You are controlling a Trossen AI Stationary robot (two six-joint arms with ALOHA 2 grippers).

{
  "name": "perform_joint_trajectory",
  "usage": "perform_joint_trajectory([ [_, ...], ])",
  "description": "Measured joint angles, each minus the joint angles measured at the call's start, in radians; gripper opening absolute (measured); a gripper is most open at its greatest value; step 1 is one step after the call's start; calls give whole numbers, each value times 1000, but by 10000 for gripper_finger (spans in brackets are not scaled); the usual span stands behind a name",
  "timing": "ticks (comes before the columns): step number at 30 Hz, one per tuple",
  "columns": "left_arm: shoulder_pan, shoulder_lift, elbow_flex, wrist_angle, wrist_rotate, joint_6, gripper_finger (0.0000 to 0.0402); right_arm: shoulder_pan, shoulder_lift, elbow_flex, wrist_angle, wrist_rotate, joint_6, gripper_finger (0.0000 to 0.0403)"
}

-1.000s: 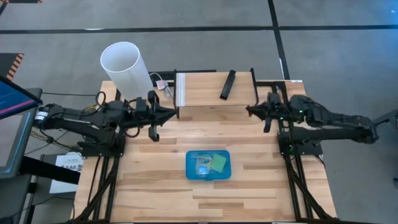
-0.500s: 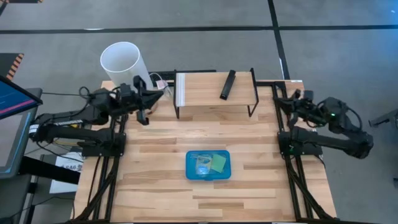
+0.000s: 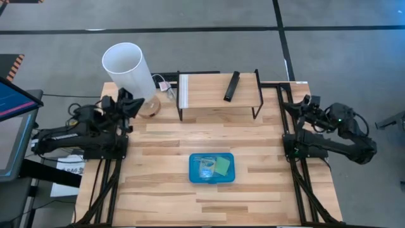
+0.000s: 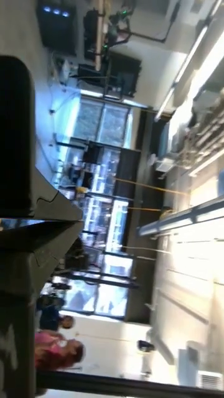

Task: Pack school essentials
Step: Return to Home Position

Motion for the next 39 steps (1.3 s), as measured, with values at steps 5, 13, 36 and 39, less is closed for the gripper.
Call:
perform_joint_trajectory([
  [5, 0, -145, -90, -3, -6, -8, 0, 0, -1, -36, -44, -2, 22, 1],
  [13, -1, -278, -268, -18, 62, -117, 0, 2, 3, -172, 55, -50, -1, 2],
  [36, -2, -296, -351, -66, 104, 206, 0, 9, 9, -234, 15, 107, 309, 31],
  [39, -2, -296, -351, -104, 114, 210, 0, 2, 19, -234, -48, 127, 255, 30],
])
